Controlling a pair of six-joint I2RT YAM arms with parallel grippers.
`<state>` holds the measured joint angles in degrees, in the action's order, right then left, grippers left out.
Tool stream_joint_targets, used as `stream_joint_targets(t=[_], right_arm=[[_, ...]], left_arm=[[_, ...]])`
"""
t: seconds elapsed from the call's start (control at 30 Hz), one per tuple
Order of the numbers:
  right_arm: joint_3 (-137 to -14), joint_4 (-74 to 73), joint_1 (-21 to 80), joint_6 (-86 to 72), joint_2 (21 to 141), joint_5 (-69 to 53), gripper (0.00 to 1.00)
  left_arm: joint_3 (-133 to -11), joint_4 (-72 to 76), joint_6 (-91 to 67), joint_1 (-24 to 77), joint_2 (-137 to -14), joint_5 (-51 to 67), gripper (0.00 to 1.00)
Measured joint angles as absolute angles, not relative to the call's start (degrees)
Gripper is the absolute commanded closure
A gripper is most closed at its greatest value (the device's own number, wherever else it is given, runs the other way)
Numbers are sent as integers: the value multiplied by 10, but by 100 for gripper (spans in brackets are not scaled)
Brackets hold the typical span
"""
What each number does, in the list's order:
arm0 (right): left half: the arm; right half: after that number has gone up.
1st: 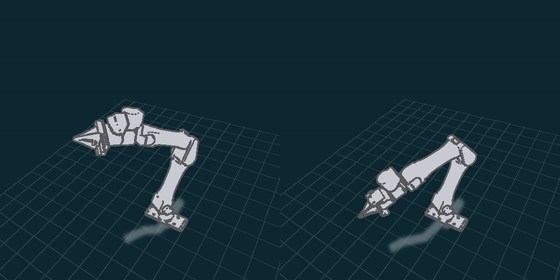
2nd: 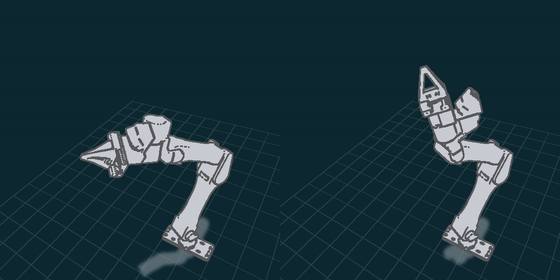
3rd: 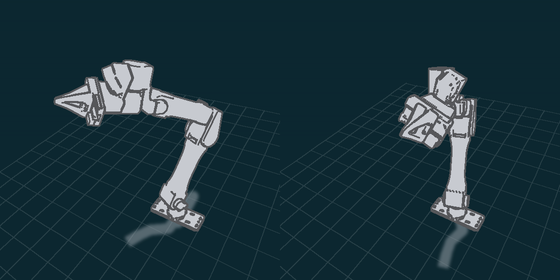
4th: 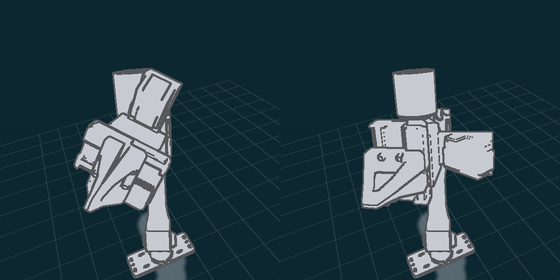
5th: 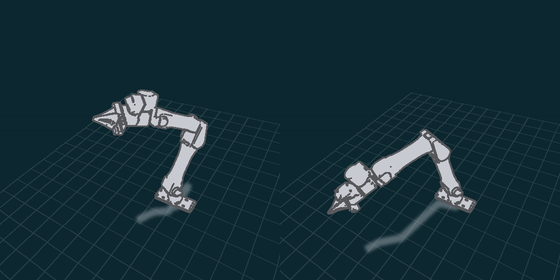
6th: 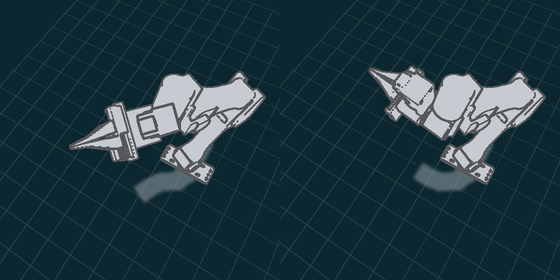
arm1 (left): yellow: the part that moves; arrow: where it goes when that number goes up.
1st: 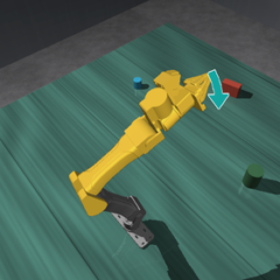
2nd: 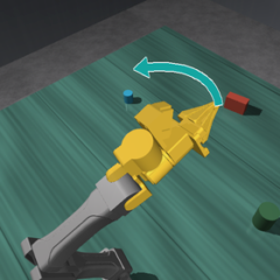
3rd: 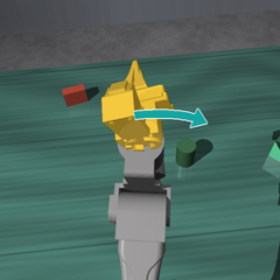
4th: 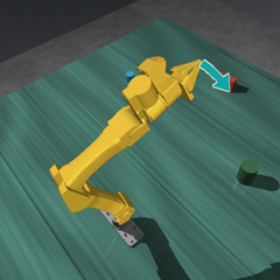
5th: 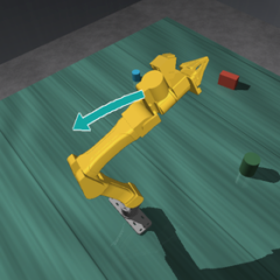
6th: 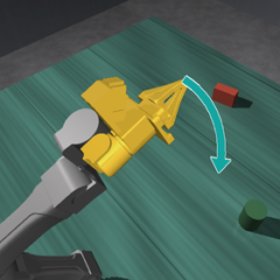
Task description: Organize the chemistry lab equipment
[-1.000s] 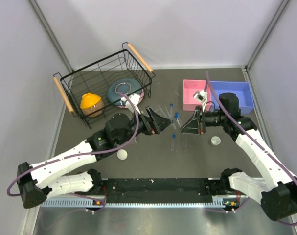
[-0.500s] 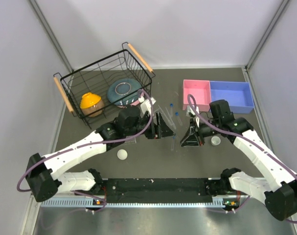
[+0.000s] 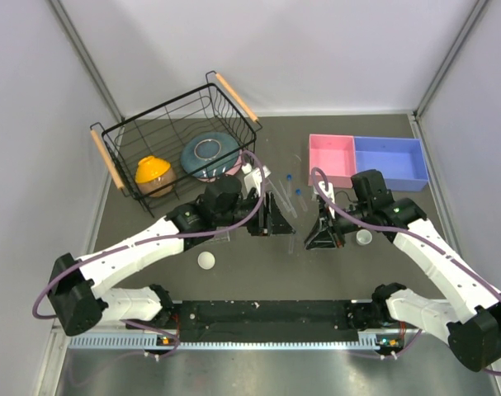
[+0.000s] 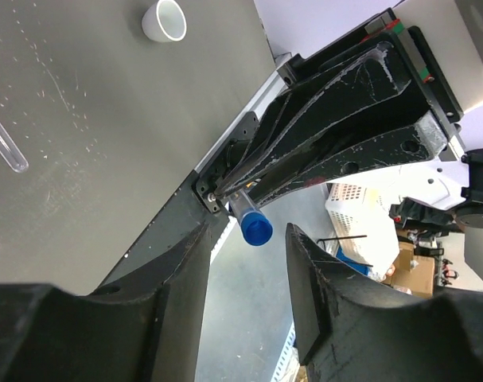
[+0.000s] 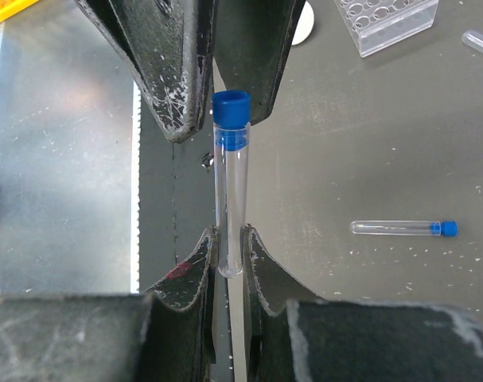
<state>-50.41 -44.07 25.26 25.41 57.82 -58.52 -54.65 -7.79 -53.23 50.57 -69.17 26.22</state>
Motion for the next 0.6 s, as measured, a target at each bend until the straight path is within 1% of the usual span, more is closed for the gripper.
stream_joint_targets(t=[0.2,0.33,0.43,0.53,0.57,0.6], right_arm=[[-504,-442,253,256,579,-585,96],[-504,-442,253,258,580,-585,96],[-504,-442,253,259,582,-585,96],[-504,-442,253,260,583,-585,96],[-504,-443,253,260,583,-584,96],[-504,-444,253,260,583,-583,96]], left_arm=[[-550,-84,-523,506,-700,264,55],[-558,-87,-522,508,-708,264,62],[-565,-86,-522,513,-719,264,65],[-566,-86,-523,517,-727,267,75],[-566,-86,-524,518,-728,268,83],[-566,-85,-523,519,-728,268,88]])
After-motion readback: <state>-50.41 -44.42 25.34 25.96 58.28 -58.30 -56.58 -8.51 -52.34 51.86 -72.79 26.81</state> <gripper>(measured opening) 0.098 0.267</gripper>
